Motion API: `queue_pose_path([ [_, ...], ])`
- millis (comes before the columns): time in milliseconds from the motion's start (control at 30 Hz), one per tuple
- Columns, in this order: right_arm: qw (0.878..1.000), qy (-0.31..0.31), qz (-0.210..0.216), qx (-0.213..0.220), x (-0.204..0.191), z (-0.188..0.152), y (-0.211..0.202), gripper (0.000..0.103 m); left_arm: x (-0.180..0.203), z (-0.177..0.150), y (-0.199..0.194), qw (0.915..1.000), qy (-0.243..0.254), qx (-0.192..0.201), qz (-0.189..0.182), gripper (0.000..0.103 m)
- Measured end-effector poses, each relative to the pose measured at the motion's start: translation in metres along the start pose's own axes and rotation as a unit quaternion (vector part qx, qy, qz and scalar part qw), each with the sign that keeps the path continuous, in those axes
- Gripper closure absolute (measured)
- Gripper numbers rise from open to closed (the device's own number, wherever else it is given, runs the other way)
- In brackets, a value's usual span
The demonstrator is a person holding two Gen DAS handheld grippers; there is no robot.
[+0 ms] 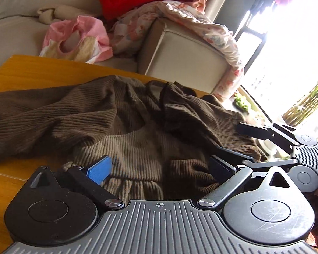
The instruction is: Fold clothes
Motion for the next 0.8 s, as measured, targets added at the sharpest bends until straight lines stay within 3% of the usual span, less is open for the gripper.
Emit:
queue_pose_path([
  [67,1.0,-0.008,-0.014,-0.013,-0.006,0.0,0.018,0.032,-0.001,0.0,-0.003,1.0,0.005,-0.004,0.006,0.003],
  [133,1.0,-0.013,-0.02,-0.019,-0.007,0.0,0.032,0.043,-0.001,0.0,-0.005,0.9999,0.008,-0.005,0.007,0.003],
  [200,1.0,0.008,-0.01,-0.025,0.006,-0.001,0.039,0.084,-0.002,-0.001,-0.006,0.9999,0.008,-0.004,0.004,0.003],
  [267,0.999,0.034,-0.018,-0.017,0.026,0.003,0.035,0.096,-0.003,-0.001,-0.006,1.0,0.007,-0.001,-0.003,0.003],
  [333,0.996,0.052,-0.065,0.026,0.065,0.012,0.019,0.096,-0.005,-0.002,-0.006,0.9999,0.005,0.004,-0.012,0.003],
  [400,0.985,0.106,-0.119,0.066,0.12,0.023,-0.006,0.097,-0.002,-0.001,-0.008,0.9994,0.007,0.015,-0.031,0.002],
  [500,0.942,0.238,-0.211,0.107,0.222,0.015,-0.052,0.097,0.005,0.002,-0.009,0.9971,0.01,0.037,-0.065,0.001],
  [567,0.92,0.288,-0.247,0.099,0.263,-0.007,-0.063,0.097,0.011,0.007,-0.005,0.9949,0.013,0.046,-0.089,0.0],
  [667,0.908,0.327,-0.256,0.059,0.286,-0.044,-0.055,0.097,0.012,0.012,0.013,0.994,0.017,0.039,-0.101,0.0],
  [800,0.9,0.372,-0.21,0.084,0.284,-0.054,-0.057,0.097,-0.012,0.027,0.028,0.9972,0.026,0.043,-0.055,0.0],
])
Point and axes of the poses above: each gripper's, at about its wrist camera, not at the fingertips, and y roughly the way its jaws point, x to its right, z to its top, the point moved 7 cm from there along y, roughly the way its jaws point, and after that the axes turned 14 degrees about -z, right-handed, at the moved point
